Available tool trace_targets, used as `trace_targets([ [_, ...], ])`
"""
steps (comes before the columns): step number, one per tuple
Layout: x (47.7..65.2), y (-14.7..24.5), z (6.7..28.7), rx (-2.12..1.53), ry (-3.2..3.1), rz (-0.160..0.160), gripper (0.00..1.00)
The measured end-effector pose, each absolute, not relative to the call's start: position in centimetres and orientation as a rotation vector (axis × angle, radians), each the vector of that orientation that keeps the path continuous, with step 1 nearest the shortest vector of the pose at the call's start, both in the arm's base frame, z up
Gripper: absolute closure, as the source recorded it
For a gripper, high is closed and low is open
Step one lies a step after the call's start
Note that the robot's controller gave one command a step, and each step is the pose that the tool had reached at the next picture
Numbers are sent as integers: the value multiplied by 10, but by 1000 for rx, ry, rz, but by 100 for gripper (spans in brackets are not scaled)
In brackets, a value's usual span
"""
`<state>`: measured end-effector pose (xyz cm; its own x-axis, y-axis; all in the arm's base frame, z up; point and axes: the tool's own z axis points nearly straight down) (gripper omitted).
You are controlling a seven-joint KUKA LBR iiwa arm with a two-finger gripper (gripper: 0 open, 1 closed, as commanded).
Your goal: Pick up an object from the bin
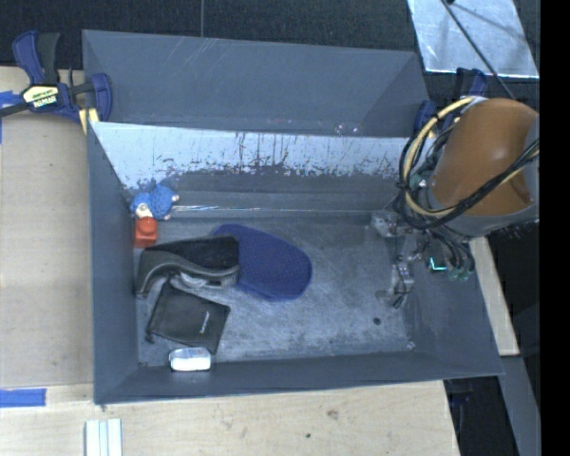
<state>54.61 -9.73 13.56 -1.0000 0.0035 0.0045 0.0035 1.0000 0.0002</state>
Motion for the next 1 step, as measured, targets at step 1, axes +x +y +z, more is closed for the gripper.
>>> trace_targets([
  [1,548,-31,118,-3,-3141,-5,0],
])
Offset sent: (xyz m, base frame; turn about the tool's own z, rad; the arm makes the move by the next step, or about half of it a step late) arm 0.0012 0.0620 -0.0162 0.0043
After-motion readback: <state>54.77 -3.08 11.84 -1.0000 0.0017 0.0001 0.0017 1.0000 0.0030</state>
